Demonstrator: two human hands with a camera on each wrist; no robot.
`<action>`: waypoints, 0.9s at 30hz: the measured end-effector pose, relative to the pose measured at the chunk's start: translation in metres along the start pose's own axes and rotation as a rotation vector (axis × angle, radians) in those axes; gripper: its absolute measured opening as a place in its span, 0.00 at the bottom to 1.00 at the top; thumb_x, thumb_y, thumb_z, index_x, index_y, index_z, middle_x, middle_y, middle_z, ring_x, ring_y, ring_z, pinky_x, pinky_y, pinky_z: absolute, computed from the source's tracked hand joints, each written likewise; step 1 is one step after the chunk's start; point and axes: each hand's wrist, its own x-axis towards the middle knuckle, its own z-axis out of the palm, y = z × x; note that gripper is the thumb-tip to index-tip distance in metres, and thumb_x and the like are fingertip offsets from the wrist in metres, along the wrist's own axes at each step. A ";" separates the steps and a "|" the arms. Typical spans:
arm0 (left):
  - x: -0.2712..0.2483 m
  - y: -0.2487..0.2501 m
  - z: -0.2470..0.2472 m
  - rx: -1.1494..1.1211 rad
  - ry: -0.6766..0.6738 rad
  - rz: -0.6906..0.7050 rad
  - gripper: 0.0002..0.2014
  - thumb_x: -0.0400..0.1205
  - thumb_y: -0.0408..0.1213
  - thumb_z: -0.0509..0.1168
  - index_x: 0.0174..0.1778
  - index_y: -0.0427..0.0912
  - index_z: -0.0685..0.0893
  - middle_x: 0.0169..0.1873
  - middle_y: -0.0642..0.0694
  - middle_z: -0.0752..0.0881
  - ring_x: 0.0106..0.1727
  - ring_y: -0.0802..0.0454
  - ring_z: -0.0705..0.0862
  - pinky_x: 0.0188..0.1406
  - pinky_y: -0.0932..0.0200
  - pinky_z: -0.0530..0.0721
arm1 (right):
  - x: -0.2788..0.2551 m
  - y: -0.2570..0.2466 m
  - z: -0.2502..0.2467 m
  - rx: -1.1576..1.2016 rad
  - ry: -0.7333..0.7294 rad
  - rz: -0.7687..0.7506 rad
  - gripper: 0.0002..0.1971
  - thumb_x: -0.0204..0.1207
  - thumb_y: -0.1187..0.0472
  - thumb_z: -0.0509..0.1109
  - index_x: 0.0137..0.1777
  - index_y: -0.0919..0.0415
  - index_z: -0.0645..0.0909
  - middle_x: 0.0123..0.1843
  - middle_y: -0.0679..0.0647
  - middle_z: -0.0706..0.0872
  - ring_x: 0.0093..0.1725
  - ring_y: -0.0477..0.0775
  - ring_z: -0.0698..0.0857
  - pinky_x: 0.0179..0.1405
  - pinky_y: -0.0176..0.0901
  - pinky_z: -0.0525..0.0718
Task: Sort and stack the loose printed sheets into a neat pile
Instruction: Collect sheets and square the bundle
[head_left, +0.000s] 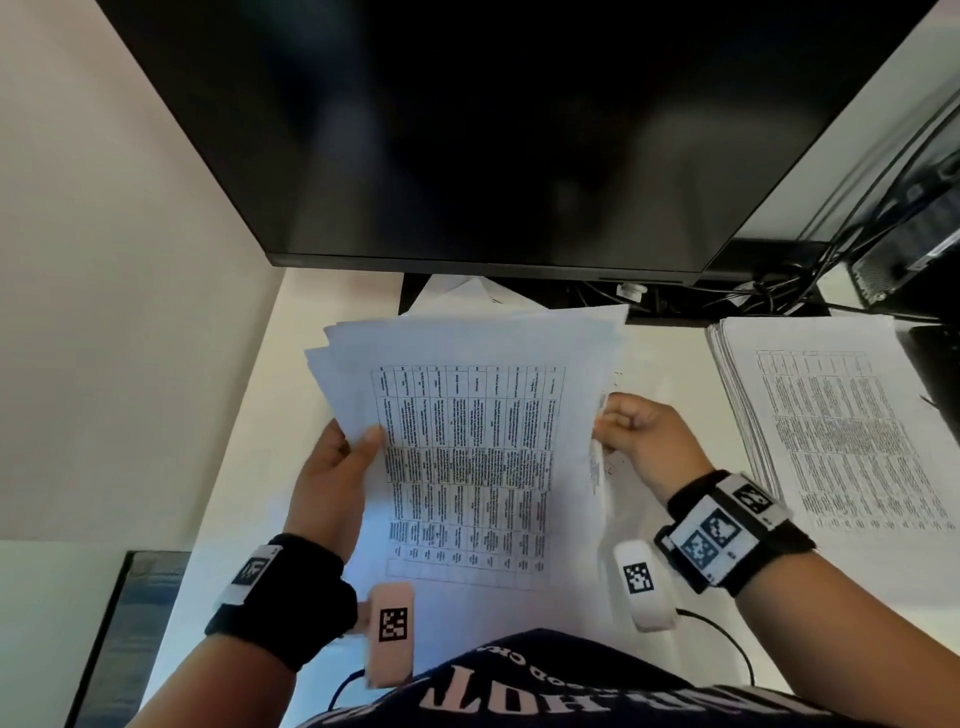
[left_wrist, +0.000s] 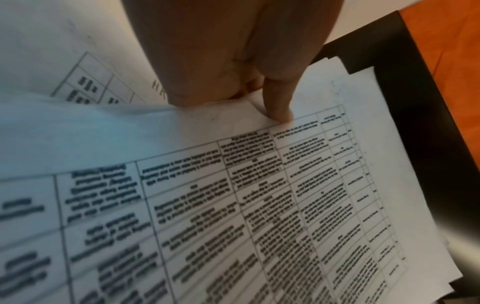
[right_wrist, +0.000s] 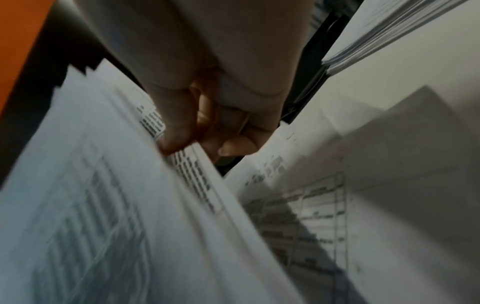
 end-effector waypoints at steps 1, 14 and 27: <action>0.001 -0.001 0.000 -0.002 0.006 -0.006 0.15 0.84 0.32 0.62 0.67 0.39 0.77 0.52 0.42 0.90 0.49 0.50 0.90 0.42 0.58 0.89 | 0.000 0.001 0.006 0.024 -0.046 0.012 0.15 0.73 0.78 0.67 0.40 0.57 0.87 0.34 0.46 0.90 0.35 0.44 0.86 0.39 0.34 0.82; -0.027 -0.036 -0.049 0.036 -0.039 -0.186 0.18 0.66 0.36 0.78 0.50 0.31 0.88 0.51 0.36 0.91 0.61 0.34 0.85 0.70 0.38 0.76 | 0.047 0.011 0.036 -0.586 0.021 0.209 0.18 0.76 0.74 0.62 0.64 0.61 0.76 0.59 0.58 0.82 0.57 0.59 0.82 0.44 0.38 0.78; -0.004 -0.029 -0.041 -0.161 0.133 -0.125 0.09 0.85 0.35 0.61 0.57 0.41 0.84 0.49 0.42 0.88 0.50 0.41 0.84 0.48 0.47 0.84 | 0.021 -0.002 0.025 -0.173 -0.051 0.163 0.09 0.81 0.63 0.65 0.59 0.54 0.81 0.50 0.46 0.87 0.48 0.44 0.85 0.41 0.30 0.77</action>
